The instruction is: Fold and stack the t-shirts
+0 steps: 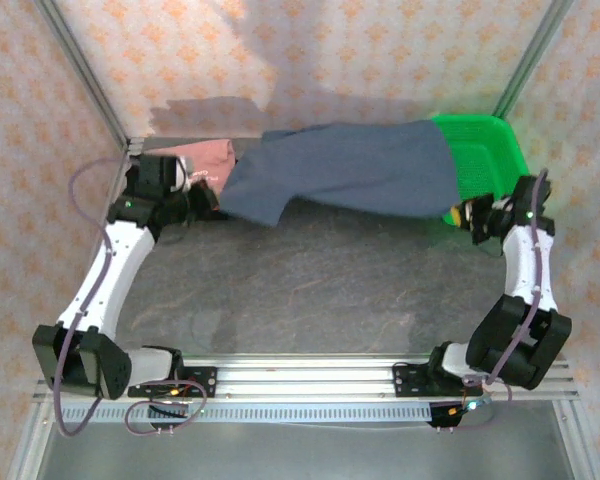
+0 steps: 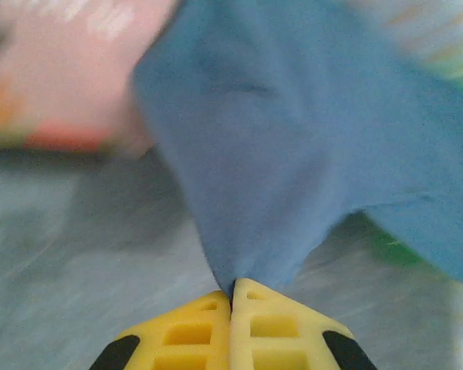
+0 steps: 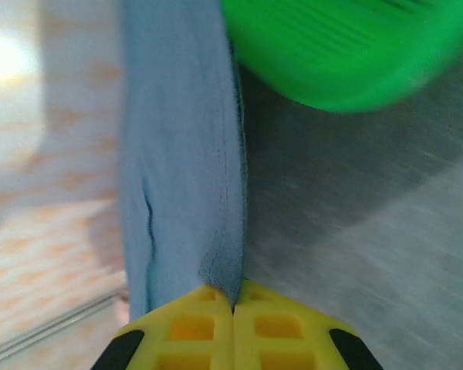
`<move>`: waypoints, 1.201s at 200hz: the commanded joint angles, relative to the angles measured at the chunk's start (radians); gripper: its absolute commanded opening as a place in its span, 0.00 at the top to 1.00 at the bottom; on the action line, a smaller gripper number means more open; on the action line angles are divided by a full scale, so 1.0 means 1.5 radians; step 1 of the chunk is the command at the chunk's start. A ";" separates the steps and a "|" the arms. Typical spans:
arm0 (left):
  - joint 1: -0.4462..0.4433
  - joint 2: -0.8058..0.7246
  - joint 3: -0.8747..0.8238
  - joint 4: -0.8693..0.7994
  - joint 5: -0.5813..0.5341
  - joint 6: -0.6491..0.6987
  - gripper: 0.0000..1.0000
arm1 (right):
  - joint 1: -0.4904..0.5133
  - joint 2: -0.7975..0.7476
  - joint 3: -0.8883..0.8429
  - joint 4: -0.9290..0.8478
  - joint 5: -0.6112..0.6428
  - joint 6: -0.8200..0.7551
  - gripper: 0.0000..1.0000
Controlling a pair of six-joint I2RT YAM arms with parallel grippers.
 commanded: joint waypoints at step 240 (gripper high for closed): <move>0.091 -0.056 -0.223 -0.235 -0.340 -0.134 0.20 | -0.006 -0.221 -0.186 -0.349 0.370 -0.045 0.44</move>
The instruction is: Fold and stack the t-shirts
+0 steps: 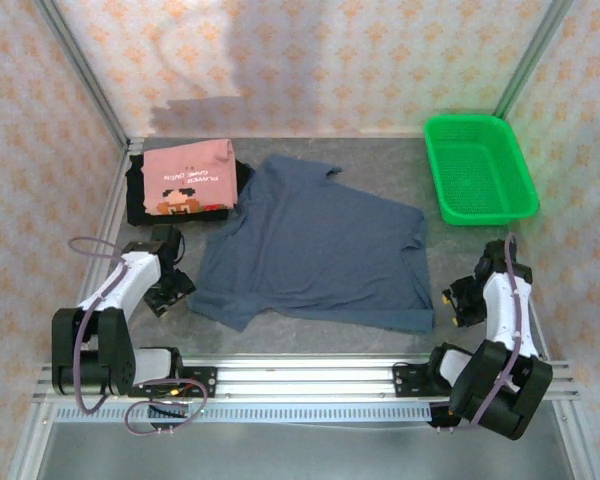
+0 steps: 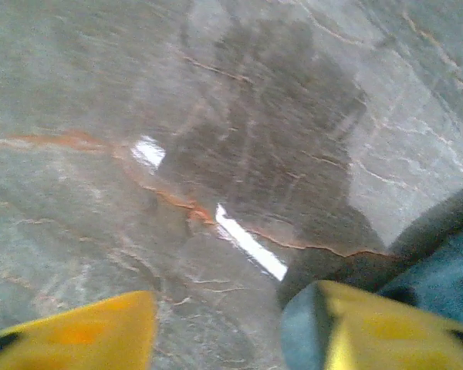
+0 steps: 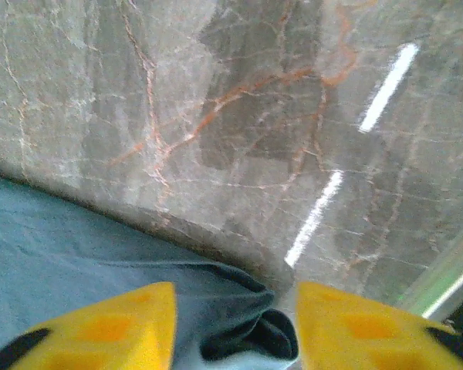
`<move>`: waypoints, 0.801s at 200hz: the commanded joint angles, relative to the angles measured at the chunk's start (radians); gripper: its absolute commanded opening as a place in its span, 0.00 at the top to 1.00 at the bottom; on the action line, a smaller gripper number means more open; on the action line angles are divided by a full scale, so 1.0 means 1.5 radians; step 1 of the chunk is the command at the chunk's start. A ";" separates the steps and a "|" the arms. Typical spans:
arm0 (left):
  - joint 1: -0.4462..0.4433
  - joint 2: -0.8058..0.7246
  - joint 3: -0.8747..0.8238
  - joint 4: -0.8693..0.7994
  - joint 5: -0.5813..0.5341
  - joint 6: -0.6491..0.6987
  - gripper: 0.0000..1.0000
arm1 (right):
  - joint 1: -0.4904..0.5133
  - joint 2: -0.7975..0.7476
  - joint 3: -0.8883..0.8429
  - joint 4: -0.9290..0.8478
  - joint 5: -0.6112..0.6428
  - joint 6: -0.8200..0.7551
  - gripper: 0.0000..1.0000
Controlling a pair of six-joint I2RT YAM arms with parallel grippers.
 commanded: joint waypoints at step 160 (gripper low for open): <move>0.036 -0.128 0.053 -0.093 0.151 -0.058 0.28 | 0.135 -0.177 0.072 -0.268 -0.186 -0.042 0.21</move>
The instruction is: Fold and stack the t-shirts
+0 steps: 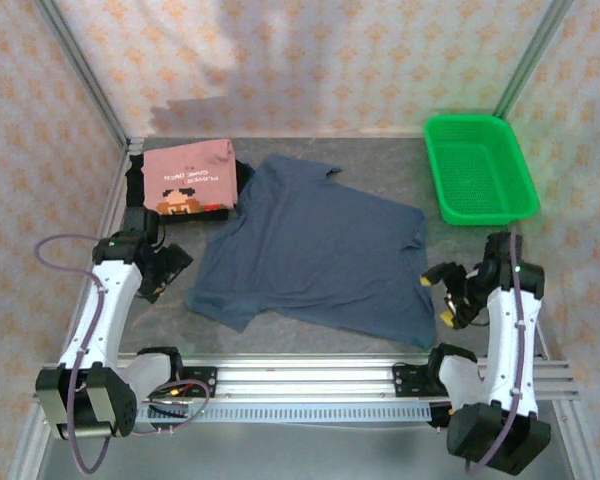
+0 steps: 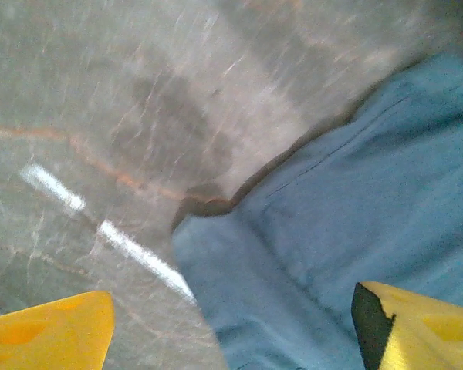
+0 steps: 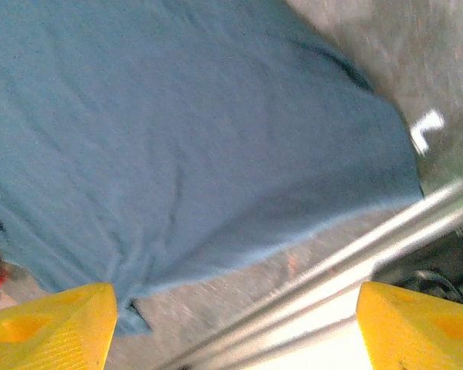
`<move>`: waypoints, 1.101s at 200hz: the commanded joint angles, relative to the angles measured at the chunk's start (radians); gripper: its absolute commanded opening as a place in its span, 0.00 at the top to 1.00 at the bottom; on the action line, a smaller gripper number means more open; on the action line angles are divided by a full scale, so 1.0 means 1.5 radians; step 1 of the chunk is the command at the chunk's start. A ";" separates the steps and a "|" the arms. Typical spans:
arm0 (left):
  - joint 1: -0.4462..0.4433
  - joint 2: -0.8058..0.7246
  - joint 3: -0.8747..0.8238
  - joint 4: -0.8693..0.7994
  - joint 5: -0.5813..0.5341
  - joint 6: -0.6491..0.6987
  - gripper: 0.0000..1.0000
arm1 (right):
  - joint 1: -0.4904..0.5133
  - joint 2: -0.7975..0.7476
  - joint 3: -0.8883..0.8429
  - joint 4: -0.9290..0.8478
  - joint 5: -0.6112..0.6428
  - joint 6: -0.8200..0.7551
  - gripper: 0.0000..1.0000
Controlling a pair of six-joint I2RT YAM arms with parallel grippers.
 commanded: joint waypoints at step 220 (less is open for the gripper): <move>0.022 0.065 -0.173 0.232 0.094 -0.079 0.59 | 0.095 -0.041 -0.151 0.008 0.053 0.089 0.30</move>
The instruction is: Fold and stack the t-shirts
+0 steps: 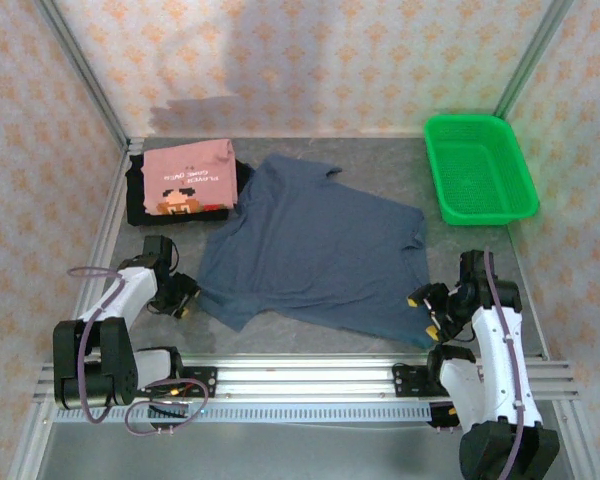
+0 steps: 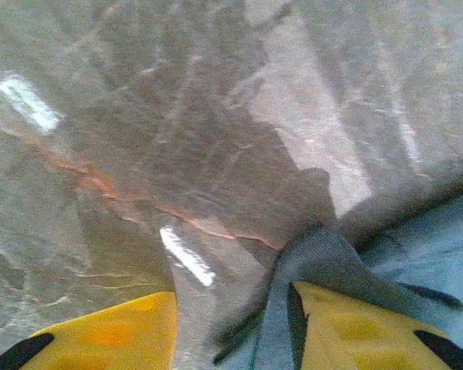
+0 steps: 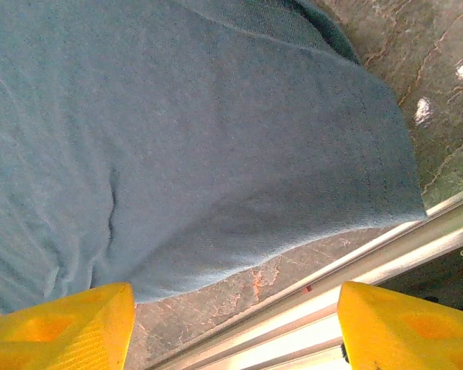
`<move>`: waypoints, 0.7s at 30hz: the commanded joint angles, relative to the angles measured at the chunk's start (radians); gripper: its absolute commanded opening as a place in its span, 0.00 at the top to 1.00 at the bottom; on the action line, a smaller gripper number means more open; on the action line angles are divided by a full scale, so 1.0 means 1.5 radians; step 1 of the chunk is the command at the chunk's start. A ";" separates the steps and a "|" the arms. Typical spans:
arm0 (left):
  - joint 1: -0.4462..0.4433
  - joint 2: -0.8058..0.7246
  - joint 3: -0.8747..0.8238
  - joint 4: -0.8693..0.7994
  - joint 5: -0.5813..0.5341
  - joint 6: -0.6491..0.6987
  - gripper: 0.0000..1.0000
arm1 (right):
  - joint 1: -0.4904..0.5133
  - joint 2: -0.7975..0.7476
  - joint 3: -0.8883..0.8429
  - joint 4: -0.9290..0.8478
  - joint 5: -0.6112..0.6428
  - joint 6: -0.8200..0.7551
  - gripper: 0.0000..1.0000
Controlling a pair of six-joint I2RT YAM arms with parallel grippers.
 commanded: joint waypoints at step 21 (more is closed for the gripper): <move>0.005 0.034 0.009 0.031 -0.020 -0.004 0.65 | 0.005 0.042 0.001 -0.054 0.022 0.017 0.30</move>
